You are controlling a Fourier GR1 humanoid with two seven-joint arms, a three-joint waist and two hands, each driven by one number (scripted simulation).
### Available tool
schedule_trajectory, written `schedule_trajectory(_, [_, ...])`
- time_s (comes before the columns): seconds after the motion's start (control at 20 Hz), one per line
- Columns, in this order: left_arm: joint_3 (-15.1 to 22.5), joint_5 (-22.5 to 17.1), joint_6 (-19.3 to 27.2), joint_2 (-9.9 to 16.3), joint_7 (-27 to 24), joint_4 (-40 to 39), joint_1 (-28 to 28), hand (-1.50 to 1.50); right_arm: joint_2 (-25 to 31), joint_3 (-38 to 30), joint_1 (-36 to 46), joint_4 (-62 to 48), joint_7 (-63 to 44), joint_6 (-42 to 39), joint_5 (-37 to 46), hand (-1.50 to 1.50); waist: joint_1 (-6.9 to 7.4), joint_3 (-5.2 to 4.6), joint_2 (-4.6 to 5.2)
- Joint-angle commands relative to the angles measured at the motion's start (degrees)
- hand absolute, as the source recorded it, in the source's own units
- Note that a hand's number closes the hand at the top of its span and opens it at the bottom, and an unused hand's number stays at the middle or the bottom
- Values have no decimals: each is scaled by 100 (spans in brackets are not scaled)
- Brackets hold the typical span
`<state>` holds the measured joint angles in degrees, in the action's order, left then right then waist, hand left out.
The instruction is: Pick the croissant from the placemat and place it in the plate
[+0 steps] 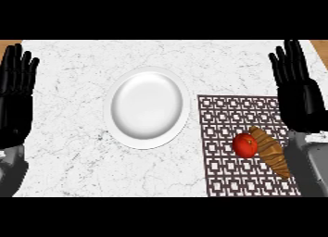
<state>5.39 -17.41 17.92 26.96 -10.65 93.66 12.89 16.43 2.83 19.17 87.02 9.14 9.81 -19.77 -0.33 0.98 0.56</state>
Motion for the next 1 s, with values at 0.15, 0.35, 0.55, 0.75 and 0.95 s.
schedule_trajectory(0.15, [312, 185, -337, 278, 492, -248, 103, 0, -80, 1602, 56, 505, 108, -1930, -89, 150, 122, -87, -49])
schedule_trajectory(0.35, [413, 120, -479, 315, 671, -442, -95, 0, 1660, 1945, 432, 475, -16, -1612, 2393, 150, -102, -205, -193])
schedule_trajectory(0.55, [511, 42, -680, 301, 1039, -387, 118, 0, 388, 2804, -1452, 162, 950, -787, 2524, -150, -81, -85, -52])
schedule_trajectory(0.75, [525, 194, -529, 212, 1235, -332, 227, 0, 242, 2354, -2240, 260, 2165, -983, 1604, -150, -75, -86, -62])
schedule_trajectory(0.95, [340, 219, -835, 177, 1120, -367, 162, 0, 386, 1808, -2267, 139, 2872, -1357, 1336, -150, 0, -95, -58])
